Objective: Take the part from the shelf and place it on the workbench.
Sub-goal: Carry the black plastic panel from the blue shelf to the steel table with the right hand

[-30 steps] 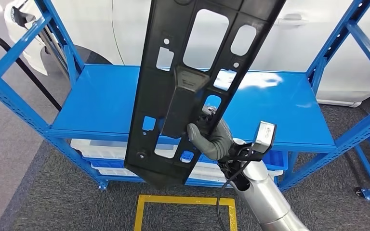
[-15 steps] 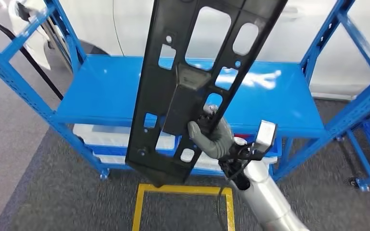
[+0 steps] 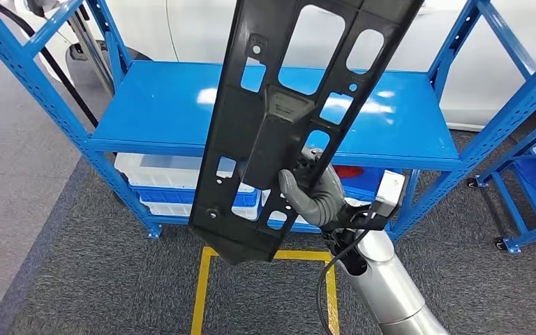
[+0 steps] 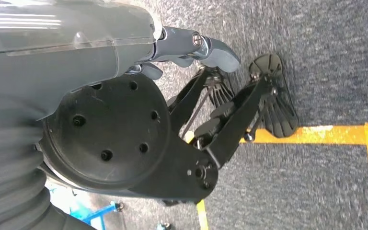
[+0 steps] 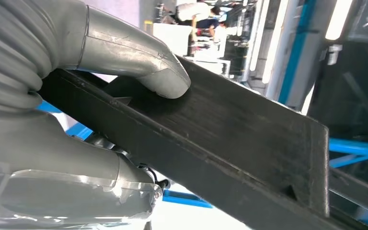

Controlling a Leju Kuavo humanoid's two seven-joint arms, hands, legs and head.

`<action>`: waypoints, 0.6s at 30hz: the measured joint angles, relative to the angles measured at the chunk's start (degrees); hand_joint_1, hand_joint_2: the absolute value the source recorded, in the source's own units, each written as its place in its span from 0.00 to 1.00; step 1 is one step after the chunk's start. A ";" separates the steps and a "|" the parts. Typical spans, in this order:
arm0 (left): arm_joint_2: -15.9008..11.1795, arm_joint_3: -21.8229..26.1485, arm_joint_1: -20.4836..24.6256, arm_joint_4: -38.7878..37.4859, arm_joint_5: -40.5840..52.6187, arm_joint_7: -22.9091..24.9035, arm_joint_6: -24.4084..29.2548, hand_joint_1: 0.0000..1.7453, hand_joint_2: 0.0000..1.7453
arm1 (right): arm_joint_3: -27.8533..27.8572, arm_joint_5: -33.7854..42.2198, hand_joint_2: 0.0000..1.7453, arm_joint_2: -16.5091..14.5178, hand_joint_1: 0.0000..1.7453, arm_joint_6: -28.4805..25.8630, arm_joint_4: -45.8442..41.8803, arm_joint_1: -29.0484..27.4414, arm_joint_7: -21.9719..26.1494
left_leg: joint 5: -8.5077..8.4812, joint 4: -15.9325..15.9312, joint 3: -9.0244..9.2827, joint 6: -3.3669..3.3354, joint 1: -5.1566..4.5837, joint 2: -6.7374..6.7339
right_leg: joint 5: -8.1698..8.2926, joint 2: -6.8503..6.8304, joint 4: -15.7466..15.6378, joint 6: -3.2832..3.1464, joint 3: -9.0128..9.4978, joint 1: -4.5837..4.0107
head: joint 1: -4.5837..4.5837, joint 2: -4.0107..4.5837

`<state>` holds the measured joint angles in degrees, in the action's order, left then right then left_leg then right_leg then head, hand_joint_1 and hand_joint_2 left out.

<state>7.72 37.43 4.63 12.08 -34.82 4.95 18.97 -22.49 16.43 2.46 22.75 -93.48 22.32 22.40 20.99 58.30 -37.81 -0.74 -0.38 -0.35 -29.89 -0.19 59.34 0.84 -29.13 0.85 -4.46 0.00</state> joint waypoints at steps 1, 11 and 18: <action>0.01 -0.01 -0.02 0.01 0.00 -0.10 -0.04 0.00 1.00 | 0.21 0.13 1.00 -0.02 1.00 0.16 -0.14 0.00 -0.30 | -0.43 -0.04 -0.10 0.33 -0.02 -0.13 | -0.23 0.03 -1.00 -0.39 0.34 -0.17 | -0.01 0.00; 0.00 -0.12 0.26 0.06 0.00 -1.32 -0.30 0.00 1.00 | 1.24 1.08 1.00 -0.62 1.00 1.59 0.86 0.12 -1.53 | 7.84 15.49 -2.20 2.12 0.59 0.16 | 5.93 2.28 -1.25 -1.99 -6.41 0.06 | -0.02 0.00; -0.02 -0.16 0.76 0.11 0.00 -1.39 -0.77 0.00 1.00 | 2.11 1.06 1.00 -1.05 1.00 2.27 0.86 0.13 -1.24 | 7.52 -1.64 9.29 0.08 0.19 1.10 | 8.51 3.23 -1.12 -0.01 -8.14 -0.01 | -0.01 0.00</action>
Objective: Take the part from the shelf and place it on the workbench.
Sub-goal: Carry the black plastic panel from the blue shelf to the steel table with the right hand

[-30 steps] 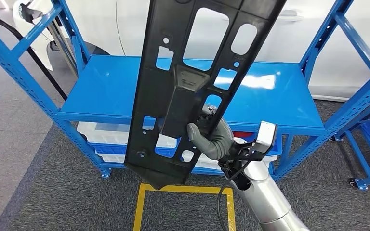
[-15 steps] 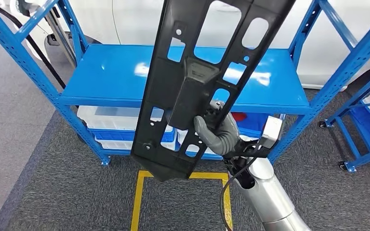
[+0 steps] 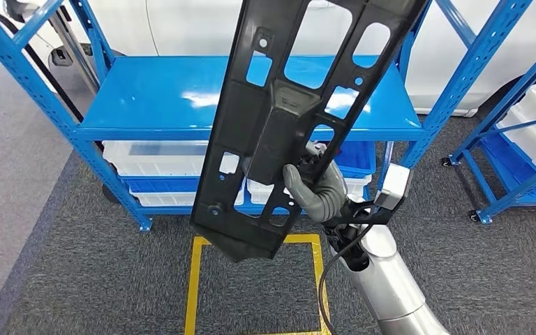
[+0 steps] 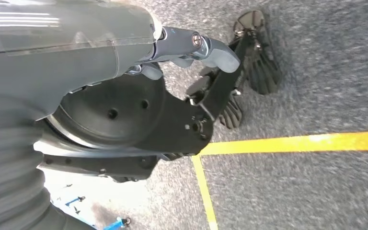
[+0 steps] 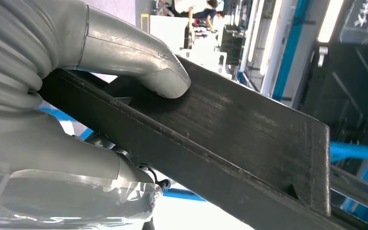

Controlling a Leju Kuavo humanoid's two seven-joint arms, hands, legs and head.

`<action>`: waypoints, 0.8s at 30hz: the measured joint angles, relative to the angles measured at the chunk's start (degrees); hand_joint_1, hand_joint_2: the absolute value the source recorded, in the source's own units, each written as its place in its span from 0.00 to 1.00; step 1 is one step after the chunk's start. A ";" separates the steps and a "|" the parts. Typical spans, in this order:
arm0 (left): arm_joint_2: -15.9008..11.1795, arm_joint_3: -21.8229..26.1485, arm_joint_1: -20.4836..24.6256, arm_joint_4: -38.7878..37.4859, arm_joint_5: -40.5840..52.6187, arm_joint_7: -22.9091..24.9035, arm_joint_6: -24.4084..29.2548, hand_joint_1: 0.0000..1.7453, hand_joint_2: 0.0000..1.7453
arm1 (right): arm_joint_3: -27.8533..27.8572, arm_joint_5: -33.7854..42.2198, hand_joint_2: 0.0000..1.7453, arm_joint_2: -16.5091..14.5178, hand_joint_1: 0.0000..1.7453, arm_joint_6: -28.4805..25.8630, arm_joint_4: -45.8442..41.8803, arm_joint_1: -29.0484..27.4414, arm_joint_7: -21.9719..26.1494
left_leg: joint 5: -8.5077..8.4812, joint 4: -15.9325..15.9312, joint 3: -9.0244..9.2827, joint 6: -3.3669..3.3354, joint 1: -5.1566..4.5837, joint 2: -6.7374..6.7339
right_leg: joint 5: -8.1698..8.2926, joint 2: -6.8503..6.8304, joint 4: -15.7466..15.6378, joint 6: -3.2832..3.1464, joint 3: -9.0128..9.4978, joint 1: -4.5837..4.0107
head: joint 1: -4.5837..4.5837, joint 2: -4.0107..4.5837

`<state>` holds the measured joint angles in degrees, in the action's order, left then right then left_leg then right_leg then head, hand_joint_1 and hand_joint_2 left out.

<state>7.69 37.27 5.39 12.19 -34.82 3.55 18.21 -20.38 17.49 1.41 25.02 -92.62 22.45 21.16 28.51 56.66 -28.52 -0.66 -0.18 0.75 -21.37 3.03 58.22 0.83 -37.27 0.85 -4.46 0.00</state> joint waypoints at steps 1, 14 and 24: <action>0.01 0.01 -0.02 0.01 0.00 -0.04 0.02 0.00 1.00 | 0.10 -0.01 1.00 -0.01 1.00 0.03 0.01 0.06 0.03 | -0.50 -0.25 -0.09 -0.41 0.07 -0.18 | -0.60 -0.40 0.68 0.28 -0.37 -0.01 | 0.00 0.00; 0.24 0.04 -0.66 0.01 0.00 0.57 -0.37 0.00 1.00 | 0.79 -0.04 1.00 -0.17 1.00 0.08 0.85 0.49 0.22 | -2.47 1.20 -3.62 0.17 -0.33 -1.46 | -4.52 -3.18 0.65 -0.69 3.60 -0.46 | 0.00 0.00; 0.27 0.23 -1.01 0.01 0.00 1.29 -0.85 0.00 1.00 | 1.17 -0.09 1.00 -0.72 1.00 0.18 1.18 0.63 0.29 | 3.90 12.98 -7.14 2.30 0.76 -1.14 | -2.64 -3.15 0.62 -1.93 1.79 0.05 | -0.02 0.00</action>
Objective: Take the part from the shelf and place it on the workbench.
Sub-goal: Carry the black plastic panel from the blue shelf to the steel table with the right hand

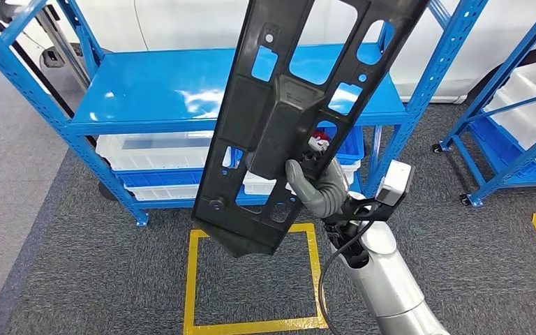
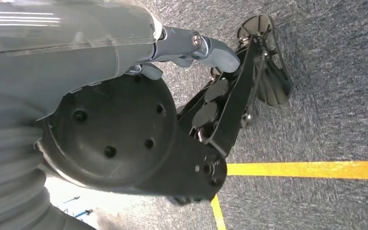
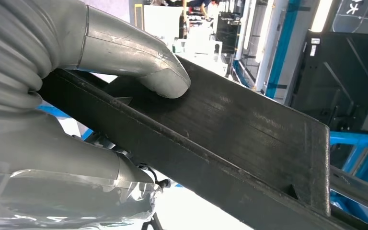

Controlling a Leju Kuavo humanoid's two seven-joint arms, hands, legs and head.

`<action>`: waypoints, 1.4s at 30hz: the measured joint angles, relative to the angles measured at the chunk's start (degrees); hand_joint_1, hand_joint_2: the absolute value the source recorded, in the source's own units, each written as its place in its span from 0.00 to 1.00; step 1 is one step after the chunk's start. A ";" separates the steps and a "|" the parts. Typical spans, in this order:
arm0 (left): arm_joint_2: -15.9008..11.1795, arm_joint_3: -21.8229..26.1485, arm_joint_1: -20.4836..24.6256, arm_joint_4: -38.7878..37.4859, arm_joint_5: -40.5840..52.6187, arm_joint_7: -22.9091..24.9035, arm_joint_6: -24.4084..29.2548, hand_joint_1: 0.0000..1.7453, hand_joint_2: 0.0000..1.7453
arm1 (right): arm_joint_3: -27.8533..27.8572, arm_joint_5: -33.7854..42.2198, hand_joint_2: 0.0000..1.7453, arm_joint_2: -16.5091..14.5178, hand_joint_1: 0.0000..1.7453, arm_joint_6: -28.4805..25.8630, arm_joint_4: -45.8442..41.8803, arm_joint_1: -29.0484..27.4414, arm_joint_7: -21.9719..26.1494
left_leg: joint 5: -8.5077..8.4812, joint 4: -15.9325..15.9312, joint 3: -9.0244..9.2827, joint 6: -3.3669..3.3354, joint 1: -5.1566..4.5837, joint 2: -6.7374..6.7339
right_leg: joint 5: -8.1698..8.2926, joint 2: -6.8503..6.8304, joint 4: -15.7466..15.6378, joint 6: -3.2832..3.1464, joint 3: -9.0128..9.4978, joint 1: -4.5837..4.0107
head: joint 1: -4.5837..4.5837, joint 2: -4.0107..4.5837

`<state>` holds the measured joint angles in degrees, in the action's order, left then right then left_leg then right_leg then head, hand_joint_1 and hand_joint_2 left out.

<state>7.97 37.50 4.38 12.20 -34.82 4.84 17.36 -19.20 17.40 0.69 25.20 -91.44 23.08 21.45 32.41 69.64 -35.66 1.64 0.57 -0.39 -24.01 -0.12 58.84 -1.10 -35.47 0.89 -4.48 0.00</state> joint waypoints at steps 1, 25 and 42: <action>-0.01 0.01 0.00 0.00 0.00 -0.01 -0.09 0.00 1.00 | 0.01 -0.02 1.00 -0.03 1.00 -0.01 0.00 0.04 -0.02 | -1.78 -3.97 2.23 -0.10 0.08 0.07 | 0.13 0.04 0.11 0.18 -0.16 0.02 | 0.00 0.00; 0.24 -0.03 -0.13 0.00 0.00 -0.68 0.32 0.00 1.00 | 0.17 2.19 1.00 -0.41 1.00 -0.14 -1.02 -0.45 -4.61 | -7.33 -7.20 -3.81 -0.28 -0.61 -0.67 | -3.64 -0.60 -1.33 -0.83 5.13 -0.32 | 0.02 0.00; -0.09 -0.21 -0.17 0.00 0.00 -0.66 0.51 0.00 1.00 | 1.30 2.45 1.00 -0.44 1.00 -0.30 -3.27 -3.26 -4.79 | -6.97 -14.29 5.32 -2.79 -0.21 -0.20 | -6.63 1.01 10.58 2.19 -4.56 -0.26 | 0.03 0.00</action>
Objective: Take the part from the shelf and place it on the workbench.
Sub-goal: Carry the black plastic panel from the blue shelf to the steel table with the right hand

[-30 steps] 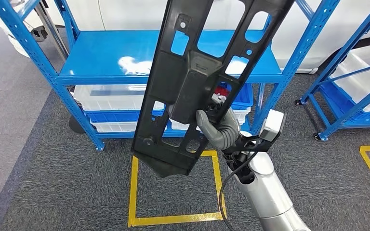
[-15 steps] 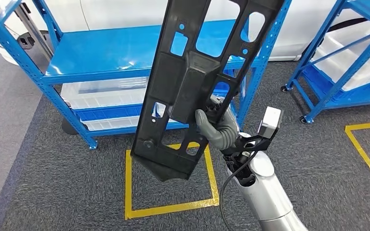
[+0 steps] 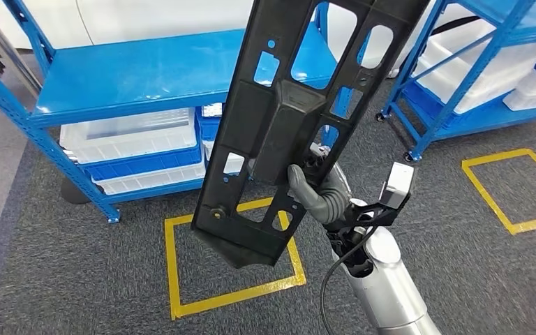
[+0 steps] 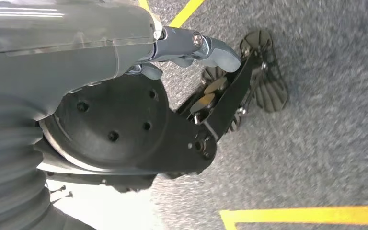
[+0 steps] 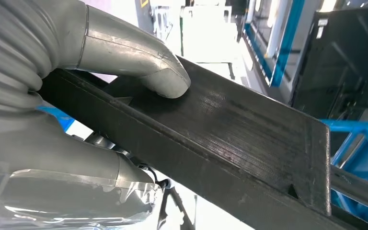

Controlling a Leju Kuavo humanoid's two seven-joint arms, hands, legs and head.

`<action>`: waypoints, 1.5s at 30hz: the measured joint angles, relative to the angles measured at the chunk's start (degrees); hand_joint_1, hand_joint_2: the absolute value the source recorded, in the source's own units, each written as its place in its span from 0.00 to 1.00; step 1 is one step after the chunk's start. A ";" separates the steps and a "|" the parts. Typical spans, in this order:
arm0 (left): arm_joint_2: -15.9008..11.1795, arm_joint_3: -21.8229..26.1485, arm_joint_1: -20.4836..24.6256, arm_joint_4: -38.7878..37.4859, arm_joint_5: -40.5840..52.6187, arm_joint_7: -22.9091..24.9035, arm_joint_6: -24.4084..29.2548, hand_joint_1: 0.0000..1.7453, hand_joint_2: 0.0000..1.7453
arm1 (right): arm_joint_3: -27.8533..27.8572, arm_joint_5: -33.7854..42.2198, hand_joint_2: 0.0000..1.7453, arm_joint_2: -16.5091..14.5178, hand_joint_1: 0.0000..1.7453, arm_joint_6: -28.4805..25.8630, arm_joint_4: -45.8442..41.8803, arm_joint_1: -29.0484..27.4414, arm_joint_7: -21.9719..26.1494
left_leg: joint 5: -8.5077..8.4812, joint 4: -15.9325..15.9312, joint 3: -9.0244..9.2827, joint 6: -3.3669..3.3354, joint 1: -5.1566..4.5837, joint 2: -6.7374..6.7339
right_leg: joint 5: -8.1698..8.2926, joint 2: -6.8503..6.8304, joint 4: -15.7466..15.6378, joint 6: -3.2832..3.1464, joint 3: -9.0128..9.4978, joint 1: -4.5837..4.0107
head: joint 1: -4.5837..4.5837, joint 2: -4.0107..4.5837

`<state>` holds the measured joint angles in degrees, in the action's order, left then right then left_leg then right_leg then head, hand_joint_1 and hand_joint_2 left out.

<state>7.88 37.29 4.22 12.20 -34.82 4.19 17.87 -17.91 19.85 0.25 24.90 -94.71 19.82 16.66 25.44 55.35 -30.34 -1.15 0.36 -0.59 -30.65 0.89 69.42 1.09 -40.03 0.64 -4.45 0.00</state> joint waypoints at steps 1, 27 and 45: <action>0.00 0.00 -0.05 0.00 0.00 0.01 -0.01 0.00 1.00 | 0.07 0.00 1.00 0.01 1.00 0.00 0.01 -0.15 -0.01 | -0.04 0.05 -0.20 0.01 -0.03 -0.62 | -1.29 -0.31 3.46 0.19 -1.52 0.12 | 0.01 0.00; -2.66 0.51 -0.67 0.05 0.00 0.55 0.87 0.00 1.00 | 14.59 -16.36 1.00 0.73 1.00 -2.79 -19.25 -25.34 16.87 | 1.05 1.53 -0.74 1.04 0.21 3.81 | 5.34 4.72 -10.19 -0.62 4.84 0.45 | 0.00 0.00; -3.39 1.62 -0.51 0.26 0.00 2.73 0.19 0.00 1.00 | 22.76 -24.77 1.00 0.34 1.00 -0.40 -28.68 -39.62 22.75 | 6.34 8.36 -2.84 3.13 -0.02 -1.13 | 4.45 -0.99 -11.28 -2.82 6.91 0.36 | -0.01 0.00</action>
<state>4.49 38.91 3.71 12.46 -34.82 6.92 18.06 4.86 -4.93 0.59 24.49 -123.39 -19.80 39.41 31.78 63.71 -33.18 1.98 0.34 -1.72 -26.20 -0.10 58.14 -1.74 -33.12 1.00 -4.46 0.00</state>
